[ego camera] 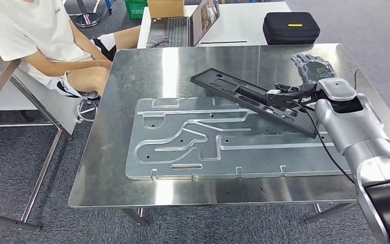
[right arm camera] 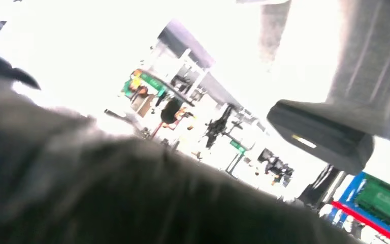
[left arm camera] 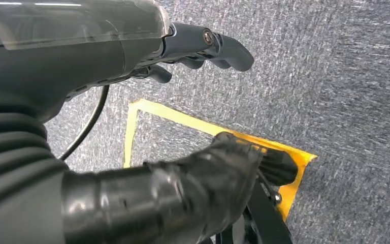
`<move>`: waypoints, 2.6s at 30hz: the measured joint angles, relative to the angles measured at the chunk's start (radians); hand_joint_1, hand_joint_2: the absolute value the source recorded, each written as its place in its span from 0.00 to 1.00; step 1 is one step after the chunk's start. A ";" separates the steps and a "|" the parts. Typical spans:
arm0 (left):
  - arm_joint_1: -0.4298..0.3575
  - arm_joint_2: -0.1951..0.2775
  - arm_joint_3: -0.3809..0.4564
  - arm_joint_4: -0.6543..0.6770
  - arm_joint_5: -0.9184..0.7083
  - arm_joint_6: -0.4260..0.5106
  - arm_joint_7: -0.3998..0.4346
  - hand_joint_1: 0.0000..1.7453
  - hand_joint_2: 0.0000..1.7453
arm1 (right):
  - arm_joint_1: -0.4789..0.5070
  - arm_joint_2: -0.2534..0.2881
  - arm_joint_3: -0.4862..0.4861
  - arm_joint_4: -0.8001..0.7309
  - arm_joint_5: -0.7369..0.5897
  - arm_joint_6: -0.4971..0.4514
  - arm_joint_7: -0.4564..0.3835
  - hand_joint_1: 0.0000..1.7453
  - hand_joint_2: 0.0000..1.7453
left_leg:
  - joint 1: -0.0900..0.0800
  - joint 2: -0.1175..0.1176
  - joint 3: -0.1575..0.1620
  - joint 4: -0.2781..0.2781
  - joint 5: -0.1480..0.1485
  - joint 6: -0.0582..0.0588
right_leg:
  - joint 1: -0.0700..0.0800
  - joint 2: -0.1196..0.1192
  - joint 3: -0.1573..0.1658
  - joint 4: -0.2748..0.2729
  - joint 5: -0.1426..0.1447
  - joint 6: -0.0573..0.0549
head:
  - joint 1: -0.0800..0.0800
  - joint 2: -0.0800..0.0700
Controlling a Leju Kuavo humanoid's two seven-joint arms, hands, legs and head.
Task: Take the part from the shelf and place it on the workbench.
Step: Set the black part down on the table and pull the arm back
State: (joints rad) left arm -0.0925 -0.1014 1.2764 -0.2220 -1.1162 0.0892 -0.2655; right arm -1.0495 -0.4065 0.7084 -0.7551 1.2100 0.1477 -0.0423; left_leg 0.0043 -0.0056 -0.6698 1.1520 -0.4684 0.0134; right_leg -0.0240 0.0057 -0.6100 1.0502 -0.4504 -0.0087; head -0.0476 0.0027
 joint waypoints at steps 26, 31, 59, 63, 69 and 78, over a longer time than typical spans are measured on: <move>-0.001 -0.005 0.000 0.000 0.000 -0.005 -0.008 0.00 0.00 | 0.035 -0.062 -0.011 -0.039 -0.014 0.012 -0.003 0.00 0.00 | -0.002 0.000 -0.037 0.108 -0.121 -0.009 | 0.001 -0.009 -0.031 -0.011 0.039 -0.010 | 0.000 0.000; -0.003 -0.005 0.000 0.000 0.000 -0.005 -0.007 0.00 0.00 | 0.037 -0.062 -0.012 -0.040 -0.014 0.012 -0.003 0.00 0.00 | 0.001 0.000 0.117 -0.049 -0.080 -0.006 | 0.000 -0.010 -0.076 -0.007 0.077 0.005 | 0.000 0.000; -0.005 -0.008 0.000 0.000 0.001 -0.007 -0.022 0.00 0.00 | 0.036 -0.080 -0.014 -0.055 -0.016 0.020 -0.008 0.00 0.00 | 0.006 0.001 -0.034 0.148 -0.082 -0.018 | 0.001 -0.019 -0.033 -0.043 0.062 -0.004 | 0.006 0.000; -0.008 -0.006 0.000 0.000 0.001 -0.014 -0.017 0.00 0.00 | 0.036 -0.081 -0.014 -0.057 -0.017 0.020 -0.008 0.00 0.00 | 0.009 0.000 0.150 -0.069 -0.045 -0.021 | -0.007 -0.019 -0.090 -0.023 0.101 0.021 | 0.006 0.000; -0.010 -0.007 0.000 0.000 -0.003 -0.011 -0.007 0.00 0.00 | 0.039 -0.084 -0.014 -0.058 -0.019 0.021 -0.007 0.00 0.00 | 0.003 0.003 0.149 -0.142 -0.024 0.029 | -0.012 -0.017 -0.123 0.016 0.063 0.057 | 0.008 0.000; -0.011 -0.009 0.000 0.000 -0.005 -0.007 -0.002 0.00 0.00 | 0.044 -0.085 -0.014 -0.061 -0.026 0.018 -0.007 0.00 0.00 | -0.019 0.005 0.018 -0.129 0.078 0.039 | 0.013 -0.010 0.038 0.067 -0.037 0.022 | 0.009 0.000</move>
State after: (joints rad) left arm -0.1033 -0.1103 1.2764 -0.2220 -1.1212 0.0826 -0.2673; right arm -1.0055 -0.4915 0.6941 -0.8157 1.1838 0.1658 -0.0498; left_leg -0.0143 -0.0005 -0.6514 1.0234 -0.3905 0.0525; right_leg -0.0107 -0.0046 -0.5721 1.1172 -0.4873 0.0136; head -0.0390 0.0027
